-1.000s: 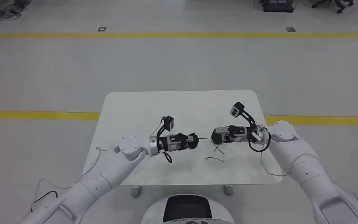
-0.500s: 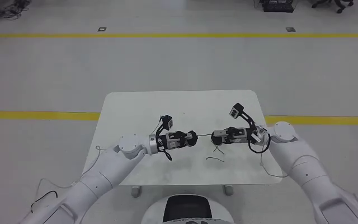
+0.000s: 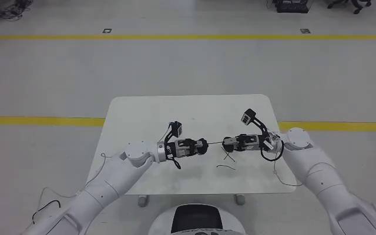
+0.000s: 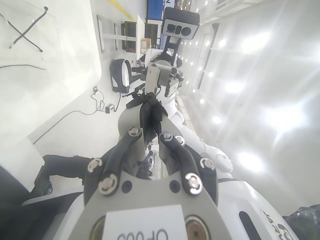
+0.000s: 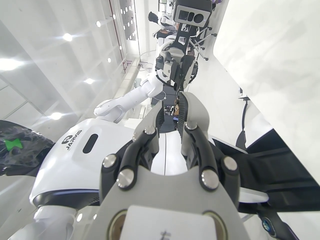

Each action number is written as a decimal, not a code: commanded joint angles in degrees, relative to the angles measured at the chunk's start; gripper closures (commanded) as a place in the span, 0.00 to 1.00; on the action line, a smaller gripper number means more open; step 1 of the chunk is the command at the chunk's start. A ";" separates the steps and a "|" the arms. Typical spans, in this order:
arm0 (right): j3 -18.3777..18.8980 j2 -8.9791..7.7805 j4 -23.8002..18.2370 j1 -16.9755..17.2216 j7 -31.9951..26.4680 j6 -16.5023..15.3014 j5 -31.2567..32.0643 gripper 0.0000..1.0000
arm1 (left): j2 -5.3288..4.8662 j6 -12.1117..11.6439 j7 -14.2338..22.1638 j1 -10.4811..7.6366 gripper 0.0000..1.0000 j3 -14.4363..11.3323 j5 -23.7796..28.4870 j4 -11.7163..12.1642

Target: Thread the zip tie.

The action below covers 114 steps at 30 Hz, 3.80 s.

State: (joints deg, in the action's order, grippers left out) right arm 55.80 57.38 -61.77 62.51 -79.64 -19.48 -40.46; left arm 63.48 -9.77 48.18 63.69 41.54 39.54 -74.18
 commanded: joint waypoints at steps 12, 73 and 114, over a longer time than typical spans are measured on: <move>-0.23 0.35 1.03 -0.41 0.00 0.00 0.45 0.96 | 0.31 0.36 0.50 0.13 1.00 0.10 -0.50 0.29; 0.38 0.25 -4.38 2.78 2.31 2.16 -0.99 1.00 | 2.51 0.05 -4.19 -0.13 0.00 -1.29 -4.01 -0.96; 0.33 1.59 -0.48 1.46 0.00 4.37 2.23 1.00 | 3.19 -0.48 2.24 0.08 0.77 -0.43 -1.46 0.92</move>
State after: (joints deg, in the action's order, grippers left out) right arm 56.16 58.99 -62.27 63.98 -79.66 -15.11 -38.29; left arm 66.65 -10.24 50.34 63.78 41.06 38.03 -73.31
